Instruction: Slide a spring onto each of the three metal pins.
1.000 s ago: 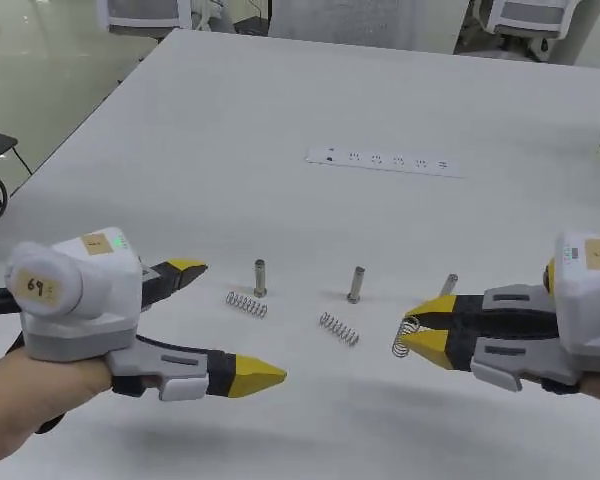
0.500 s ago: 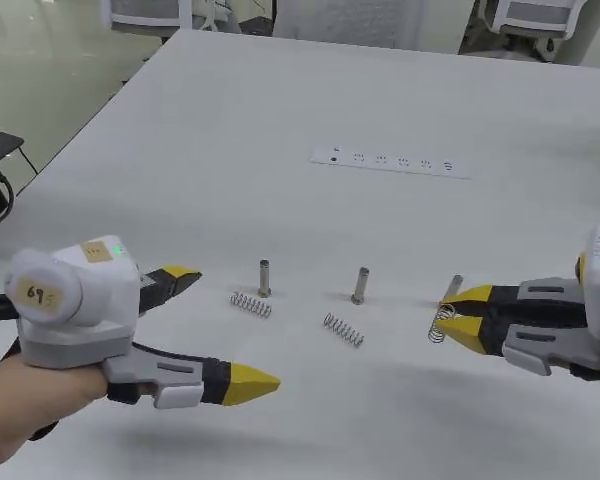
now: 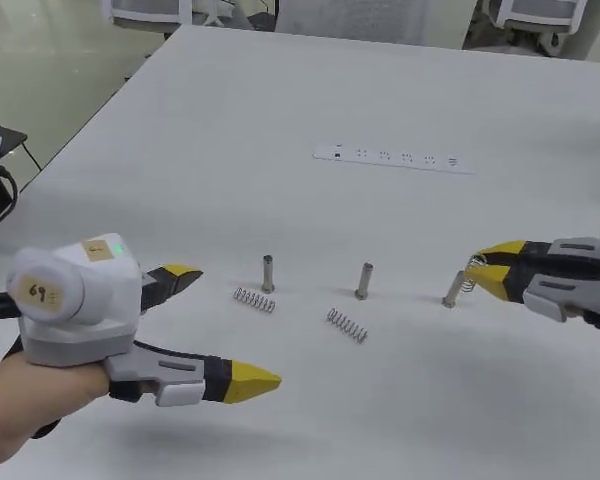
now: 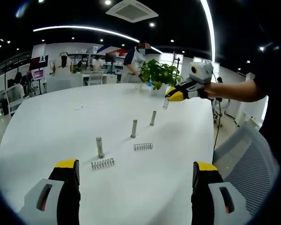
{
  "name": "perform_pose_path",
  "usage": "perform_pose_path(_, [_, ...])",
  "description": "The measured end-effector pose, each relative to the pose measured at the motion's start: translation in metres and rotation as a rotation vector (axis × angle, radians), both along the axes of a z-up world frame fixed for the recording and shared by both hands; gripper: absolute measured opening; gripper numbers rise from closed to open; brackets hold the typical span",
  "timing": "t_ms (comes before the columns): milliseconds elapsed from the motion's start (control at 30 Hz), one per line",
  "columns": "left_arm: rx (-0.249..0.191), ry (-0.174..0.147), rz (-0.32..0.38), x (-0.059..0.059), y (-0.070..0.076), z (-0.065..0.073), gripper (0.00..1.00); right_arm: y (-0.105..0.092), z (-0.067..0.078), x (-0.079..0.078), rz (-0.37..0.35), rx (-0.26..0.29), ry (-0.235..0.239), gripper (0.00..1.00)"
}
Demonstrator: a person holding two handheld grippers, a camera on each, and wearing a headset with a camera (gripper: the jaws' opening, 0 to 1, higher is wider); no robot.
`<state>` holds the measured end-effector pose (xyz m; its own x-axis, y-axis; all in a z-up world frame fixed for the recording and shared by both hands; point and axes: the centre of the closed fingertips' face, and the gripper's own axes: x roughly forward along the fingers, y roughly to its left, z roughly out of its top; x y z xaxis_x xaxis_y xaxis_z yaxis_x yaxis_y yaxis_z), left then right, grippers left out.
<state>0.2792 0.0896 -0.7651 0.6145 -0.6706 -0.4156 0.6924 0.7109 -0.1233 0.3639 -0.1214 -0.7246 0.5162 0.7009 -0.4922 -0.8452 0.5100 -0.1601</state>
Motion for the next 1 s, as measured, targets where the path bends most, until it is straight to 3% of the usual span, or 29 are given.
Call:
perform_pose_path(133, [-0.001,0.0,0.003,0.0,0.001,0.0,0.98,-0.01,-0.001,0.016,-0.07,0.024,0.006,0.08])
perform_pose_path(333, [0.002,0.007,0.009,-0.001,0.003,-0.003,0.98,-0.016,-0.002,0.028,-0.123,0.066,0.03,0.08])
perform_pose_path(1000, [0.0,-0.008,0.014,0.002,0.005,0.004,0.98,-0.009,-0.021,0.039,-0.138,0.042,0.064,0.08])
